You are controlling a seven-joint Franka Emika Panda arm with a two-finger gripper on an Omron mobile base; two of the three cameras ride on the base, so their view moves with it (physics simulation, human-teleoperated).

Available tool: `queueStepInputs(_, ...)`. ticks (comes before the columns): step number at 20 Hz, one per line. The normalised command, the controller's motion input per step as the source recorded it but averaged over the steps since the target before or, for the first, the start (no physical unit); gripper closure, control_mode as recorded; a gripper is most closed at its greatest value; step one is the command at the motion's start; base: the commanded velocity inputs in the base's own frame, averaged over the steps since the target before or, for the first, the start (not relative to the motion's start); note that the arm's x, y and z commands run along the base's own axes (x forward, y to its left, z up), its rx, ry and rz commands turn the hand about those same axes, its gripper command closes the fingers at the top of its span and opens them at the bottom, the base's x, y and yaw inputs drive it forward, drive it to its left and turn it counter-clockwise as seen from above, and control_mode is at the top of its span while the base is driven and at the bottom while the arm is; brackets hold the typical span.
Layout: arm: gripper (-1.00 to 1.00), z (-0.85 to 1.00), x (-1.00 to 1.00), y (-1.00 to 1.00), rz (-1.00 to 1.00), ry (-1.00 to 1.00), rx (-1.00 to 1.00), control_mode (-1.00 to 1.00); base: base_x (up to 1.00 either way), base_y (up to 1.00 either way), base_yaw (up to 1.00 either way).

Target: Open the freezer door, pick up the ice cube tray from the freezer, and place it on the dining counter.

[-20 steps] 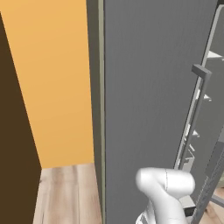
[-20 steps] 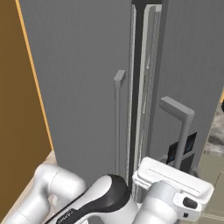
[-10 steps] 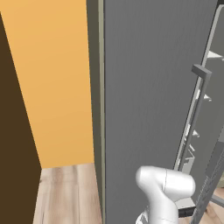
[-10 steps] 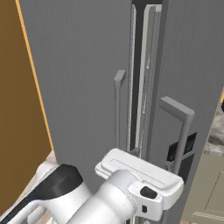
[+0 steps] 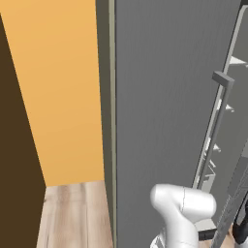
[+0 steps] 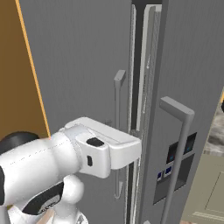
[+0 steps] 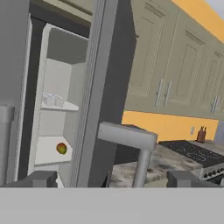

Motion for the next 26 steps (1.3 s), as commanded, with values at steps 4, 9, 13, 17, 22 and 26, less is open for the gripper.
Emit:
queueStepInputs(4, -1.00, 0.08, 0.54, 0.40, -0.24, 0.00, -0.02, -1.00, 0.00, 0.00, 0.00)
queueStepInputs(9, -1.00, 0.00, 0.51, 0.12, -0.24, -0.01, 0.00, -1.00, 0.00, 0.00, 0.00)
queueStepInputs(13, -1.00, 0.00, 0.66, 0.07, -0.23, -0.01, 0.01, -1.00, 0.00, 0.00, 0.00)
queueStepInputs(17, -1.00, -0.10, 0.72, 0.00, -0.09, -0.06, 0.04, -1.00, 0.00, 0.00, 0.00)
queueStepInputs(22, -1.00, -0.21, 0.49, 0.00, 0.00, -0.17, 0.04, -1.00, 0.00, 0.00, 0.00)
queueStepInputs(26, -1.00, -0.26, 0.30, 0.00, 0.00, -0.19, 0.01, -1.00, 0.00, 0.00, 0.00)
